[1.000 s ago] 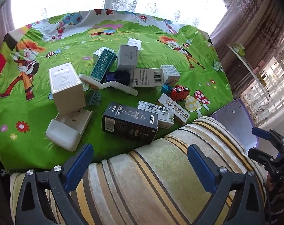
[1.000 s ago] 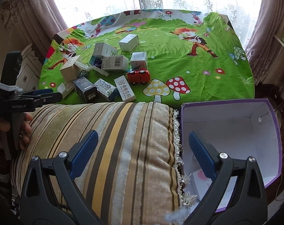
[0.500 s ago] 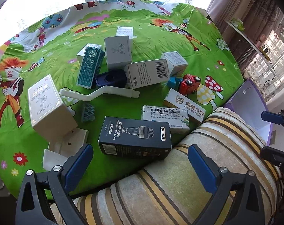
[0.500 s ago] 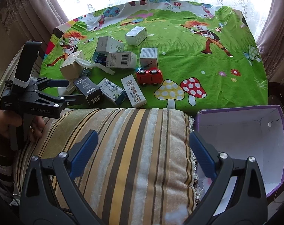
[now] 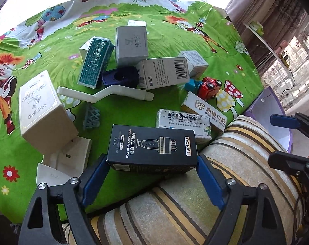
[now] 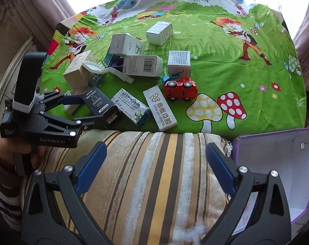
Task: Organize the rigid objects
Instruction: 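Grasp the black DORMI box with the left tool, then grasp the white-blue Penciclovir cream box with the right tool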
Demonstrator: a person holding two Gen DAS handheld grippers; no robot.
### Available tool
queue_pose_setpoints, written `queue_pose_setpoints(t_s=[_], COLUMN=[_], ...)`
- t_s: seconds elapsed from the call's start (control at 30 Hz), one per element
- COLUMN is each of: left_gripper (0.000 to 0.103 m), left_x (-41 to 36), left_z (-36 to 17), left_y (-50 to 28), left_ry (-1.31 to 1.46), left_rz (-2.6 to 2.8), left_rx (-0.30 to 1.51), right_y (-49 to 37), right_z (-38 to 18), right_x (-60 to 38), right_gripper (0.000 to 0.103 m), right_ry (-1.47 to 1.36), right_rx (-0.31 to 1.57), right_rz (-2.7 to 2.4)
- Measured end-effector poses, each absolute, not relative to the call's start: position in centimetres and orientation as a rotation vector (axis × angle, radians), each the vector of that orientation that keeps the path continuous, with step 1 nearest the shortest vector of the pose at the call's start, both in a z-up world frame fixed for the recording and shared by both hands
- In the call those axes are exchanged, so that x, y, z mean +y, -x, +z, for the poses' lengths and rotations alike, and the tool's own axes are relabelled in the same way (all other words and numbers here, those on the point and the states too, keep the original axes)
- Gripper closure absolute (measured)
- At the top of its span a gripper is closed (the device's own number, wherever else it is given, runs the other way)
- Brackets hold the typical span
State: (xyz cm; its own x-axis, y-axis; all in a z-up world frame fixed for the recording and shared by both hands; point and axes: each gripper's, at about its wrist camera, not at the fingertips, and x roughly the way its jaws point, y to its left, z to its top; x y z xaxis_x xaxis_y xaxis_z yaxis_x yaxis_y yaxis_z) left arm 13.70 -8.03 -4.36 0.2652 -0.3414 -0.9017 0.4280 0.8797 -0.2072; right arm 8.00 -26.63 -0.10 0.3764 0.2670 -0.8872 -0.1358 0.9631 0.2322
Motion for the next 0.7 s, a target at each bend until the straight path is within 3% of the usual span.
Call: queue_pose_setpoints(t_s=[0.7], left_gripper=[0.017], left_x=[2.4], left_z=[-1.0], left_y=[-7.6], left_ry=[0.169], left_rz=[-0.154], left_rx=[0.983], right_y=[-14.1], right_z=[-4.3], right_x=[-19.7], right_gripper=[0.005], right_ry=[-0.389], right_rx=[1.316], right_rz=[0.076])
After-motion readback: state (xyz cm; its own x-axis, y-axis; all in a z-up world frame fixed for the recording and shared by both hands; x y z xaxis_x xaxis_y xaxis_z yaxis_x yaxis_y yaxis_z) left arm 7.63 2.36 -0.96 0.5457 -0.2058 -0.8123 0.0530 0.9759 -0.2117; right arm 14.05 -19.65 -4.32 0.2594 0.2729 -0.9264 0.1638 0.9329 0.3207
